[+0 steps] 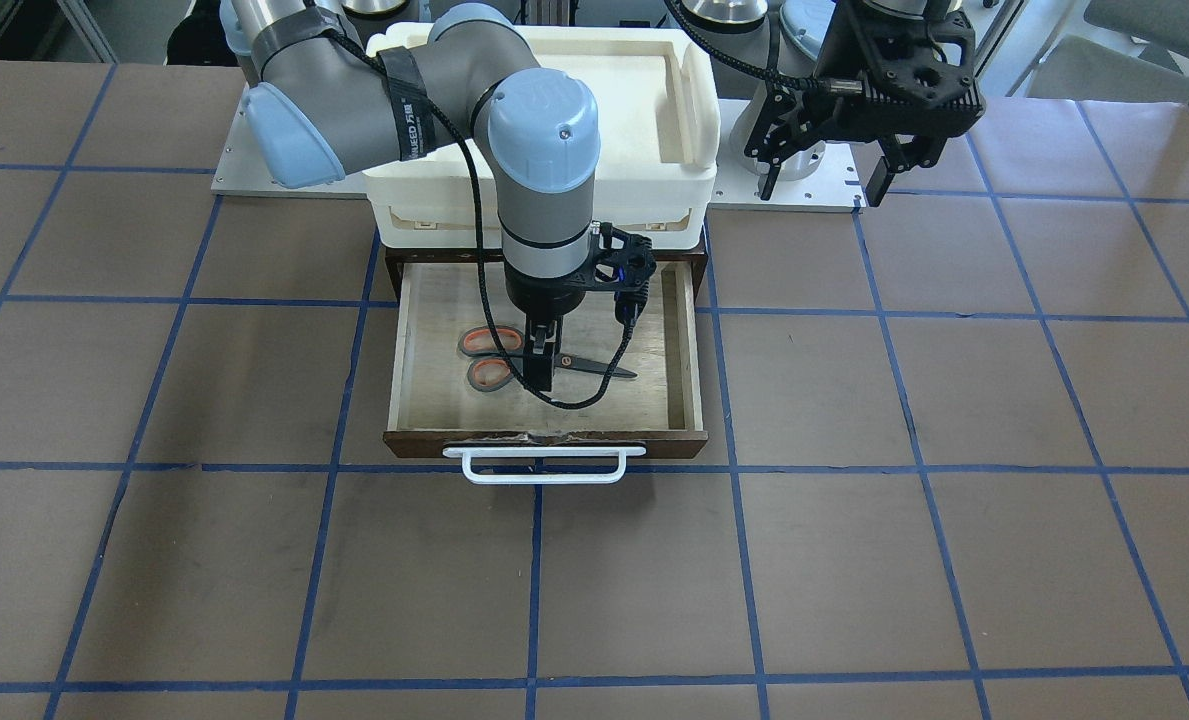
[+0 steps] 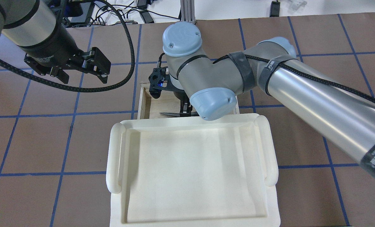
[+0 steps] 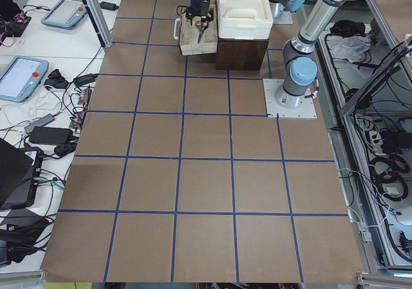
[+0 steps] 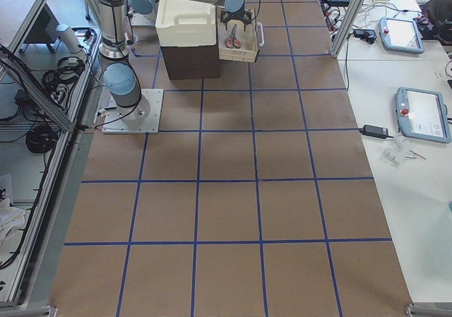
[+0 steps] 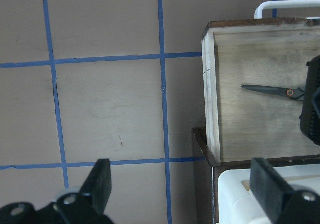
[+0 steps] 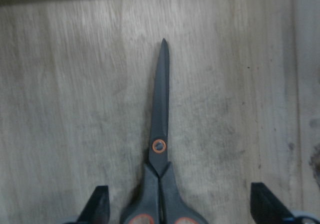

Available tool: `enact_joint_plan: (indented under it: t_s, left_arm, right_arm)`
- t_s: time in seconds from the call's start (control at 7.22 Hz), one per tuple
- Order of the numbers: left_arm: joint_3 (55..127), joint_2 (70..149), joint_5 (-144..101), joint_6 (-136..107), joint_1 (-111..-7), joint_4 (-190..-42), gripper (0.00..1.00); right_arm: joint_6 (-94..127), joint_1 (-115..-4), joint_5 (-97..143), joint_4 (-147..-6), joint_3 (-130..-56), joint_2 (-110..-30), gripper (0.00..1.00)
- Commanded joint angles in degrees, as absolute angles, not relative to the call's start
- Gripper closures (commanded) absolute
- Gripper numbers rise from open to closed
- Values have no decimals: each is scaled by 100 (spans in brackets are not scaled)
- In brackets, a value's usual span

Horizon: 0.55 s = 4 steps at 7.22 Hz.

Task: Put scissors in drawer and close it
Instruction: 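Lower the scissors into the drawer and open the right gripper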

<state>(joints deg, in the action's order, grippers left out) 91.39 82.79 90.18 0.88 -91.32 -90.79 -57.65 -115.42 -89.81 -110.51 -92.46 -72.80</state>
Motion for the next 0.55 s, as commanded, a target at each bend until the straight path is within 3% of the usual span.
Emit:
enact_joint_plan:
  t_s: [0.0, 0.42]
  left_arm:
    - [9141, 8271, 9018, 97, -9132, -9088, 0]
    - [9167, 8349, 9253, 105, -9149, -9105, 0]
  right_arm:
    - [-5818, -11287, -8939, -10023, -8563, -7479, 0]
    - [-6482, -10174, -8938, -8786, -8455, -8312, 0]
